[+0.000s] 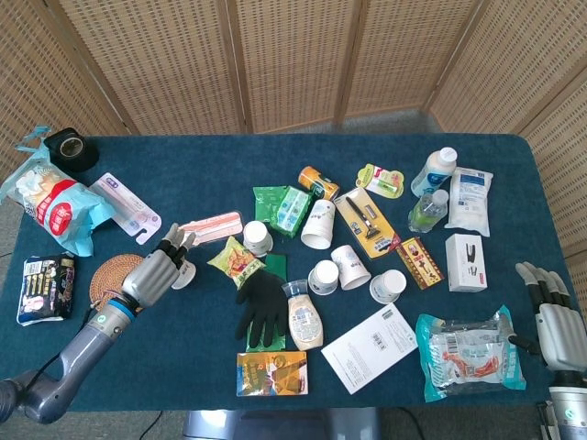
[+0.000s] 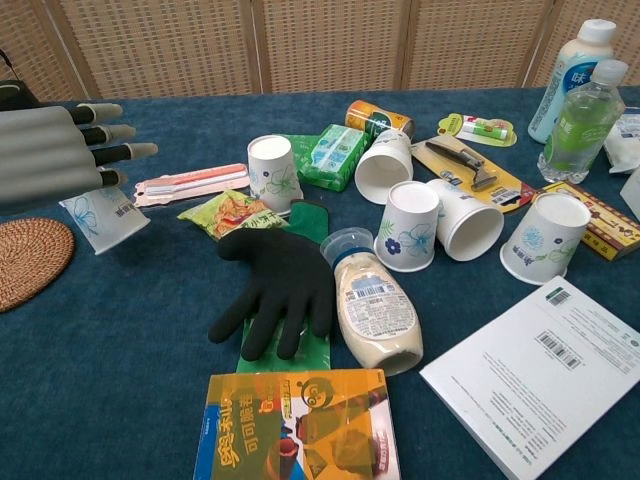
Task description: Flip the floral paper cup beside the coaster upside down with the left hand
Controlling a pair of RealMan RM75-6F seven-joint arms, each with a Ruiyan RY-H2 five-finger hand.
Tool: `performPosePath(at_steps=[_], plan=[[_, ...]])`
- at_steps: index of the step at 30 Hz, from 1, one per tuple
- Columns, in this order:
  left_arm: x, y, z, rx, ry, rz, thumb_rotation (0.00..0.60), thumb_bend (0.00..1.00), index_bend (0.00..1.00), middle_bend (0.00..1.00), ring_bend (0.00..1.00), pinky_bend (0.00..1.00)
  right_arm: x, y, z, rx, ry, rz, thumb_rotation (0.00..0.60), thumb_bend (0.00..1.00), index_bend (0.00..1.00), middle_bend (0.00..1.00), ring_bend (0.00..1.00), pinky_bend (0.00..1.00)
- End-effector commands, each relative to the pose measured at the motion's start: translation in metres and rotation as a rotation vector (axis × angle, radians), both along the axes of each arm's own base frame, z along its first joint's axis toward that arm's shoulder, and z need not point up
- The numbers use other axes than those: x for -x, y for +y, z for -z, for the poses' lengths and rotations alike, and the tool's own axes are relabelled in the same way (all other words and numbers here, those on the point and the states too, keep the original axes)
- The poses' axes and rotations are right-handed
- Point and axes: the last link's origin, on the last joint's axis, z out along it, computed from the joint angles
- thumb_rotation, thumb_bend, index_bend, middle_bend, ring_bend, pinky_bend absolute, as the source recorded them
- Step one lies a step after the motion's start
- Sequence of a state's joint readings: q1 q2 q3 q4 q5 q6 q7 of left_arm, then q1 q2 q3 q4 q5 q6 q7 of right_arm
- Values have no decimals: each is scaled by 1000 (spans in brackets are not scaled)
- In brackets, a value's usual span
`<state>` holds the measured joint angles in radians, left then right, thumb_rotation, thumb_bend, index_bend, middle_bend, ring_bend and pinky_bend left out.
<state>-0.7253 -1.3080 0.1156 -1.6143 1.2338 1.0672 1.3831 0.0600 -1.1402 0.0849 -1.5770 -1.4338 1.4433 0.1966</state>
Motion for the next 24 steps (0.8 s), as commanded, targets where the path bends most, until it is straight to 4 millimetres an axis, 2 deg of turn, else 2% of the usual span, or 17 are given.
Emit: performPosePath(at_steps=[1,3,5,13,24], plan=[[-2,-4,6,-1,24,16,600,493,193,0,0,0,1,1,-1,3,-2,0,576,449,0,0,0,0],[-4,-6,7,-7,24,24,600,493,65,0,0,0,1,1,-2,4,-2,-1,577,450,0,0,0,0],[-6,-8,7,-9,13,20,600,493,5,0,0,0,1,1,-2,5,-3,-2,577,450,0,0,0,0],[-9,-13,1,-29,-53,-17,600,493,0,0,0,0,-1,0,-3,7,0,-9,578,448,0,0,0,0],[-2,-22,-35,-117,-432,-247,600,493,0,0,0,0,-2,-7,-4,-2,8,-10,578,450,0,0,0,0]])
